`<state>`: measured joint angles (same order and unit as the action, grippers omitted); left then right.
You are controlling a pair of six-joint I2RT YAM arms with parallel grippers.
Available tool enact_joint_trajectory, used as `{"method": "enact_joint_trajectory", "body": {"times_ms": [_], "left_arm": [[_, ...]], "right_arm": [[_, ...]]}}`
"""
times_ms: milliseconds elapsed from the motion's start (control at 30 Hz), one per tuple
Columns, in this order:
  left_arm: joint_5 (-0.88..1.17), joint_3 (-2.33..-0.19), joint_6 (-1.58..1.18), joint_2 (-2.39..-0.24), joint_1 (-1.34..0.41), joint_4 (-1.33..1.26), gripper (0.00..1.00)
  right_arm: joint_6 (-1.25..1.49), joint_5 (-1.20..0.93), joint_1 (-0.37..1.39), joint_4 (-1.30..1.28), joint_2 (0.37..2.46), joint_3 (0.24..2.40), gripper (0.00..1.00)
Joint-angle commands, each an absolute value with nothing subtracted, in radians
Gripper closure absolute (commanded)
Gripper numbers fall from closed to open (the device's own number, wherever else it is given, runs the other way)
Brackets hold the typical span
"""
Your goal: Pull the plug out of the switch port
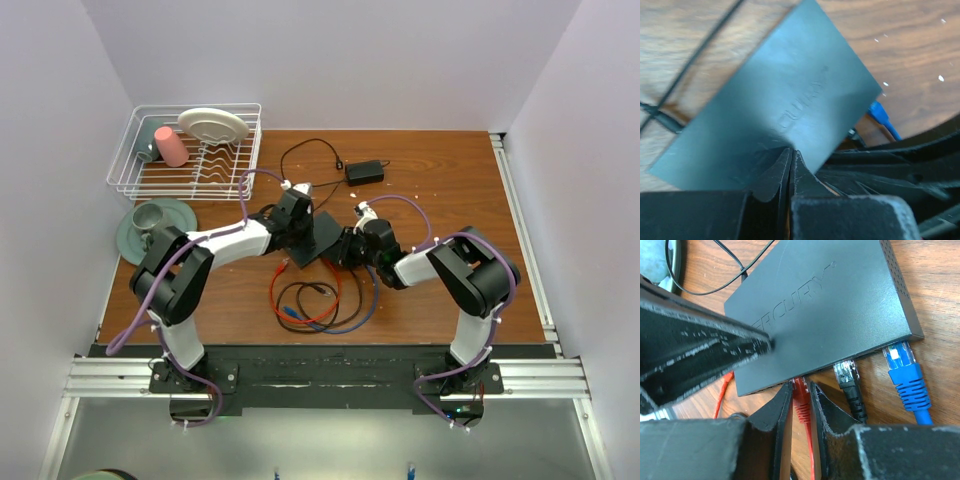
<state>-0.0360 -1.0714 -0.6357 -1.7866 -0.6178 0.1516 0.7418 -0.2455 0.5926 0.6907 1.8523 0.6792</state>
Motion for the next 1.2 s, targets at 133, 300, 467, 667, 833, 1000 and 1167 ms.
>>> {"method": "enact_joint_trajectory", "body": {"times_ms": [133,300,467,667,833,1000,1167], "left_arm": [[0.046,-1.092,-0.663,-1.853,-0.629,0.170,1.00],[0.023,-1.074,-0.654,-1.799,-0.627,0.184,1.00],[0.006,-1.111,-0.644,-1.851,-0.627,0.215,1.00],[0.051,-1.126,-0.675,-1.942,-0.624,0.196,1.00],[0.063,-1.121,-0.686,-1.960,-0.623,0.176,1.00],[0.075,-1.123,-0.689,-1.962,-0.620,0.167,1.00],[0.083,-1.111,-0.695,-1.965,-0.618,0.155,1.00]], "right_arm": [[0.667,-0.222,0.586,0.457,1.858,0.638,1.00],[0.661,-0.229,0.588,0.443,1.871,0.649,1.00],[0.660,-0.236,0.586,0.433,1.870,0.634,1.00],[0.660,-0.241,0.586,0.422,1.845,0.595,1.00],[0.661,-0.245,0.586,0.408,1.807,0.563,1.00],[0.660,-0.244,0.586,0.391,1.773,0.540,1.00],[0.657,-0.241,0.586,0.365,1.744,0.529,1.00]]}}
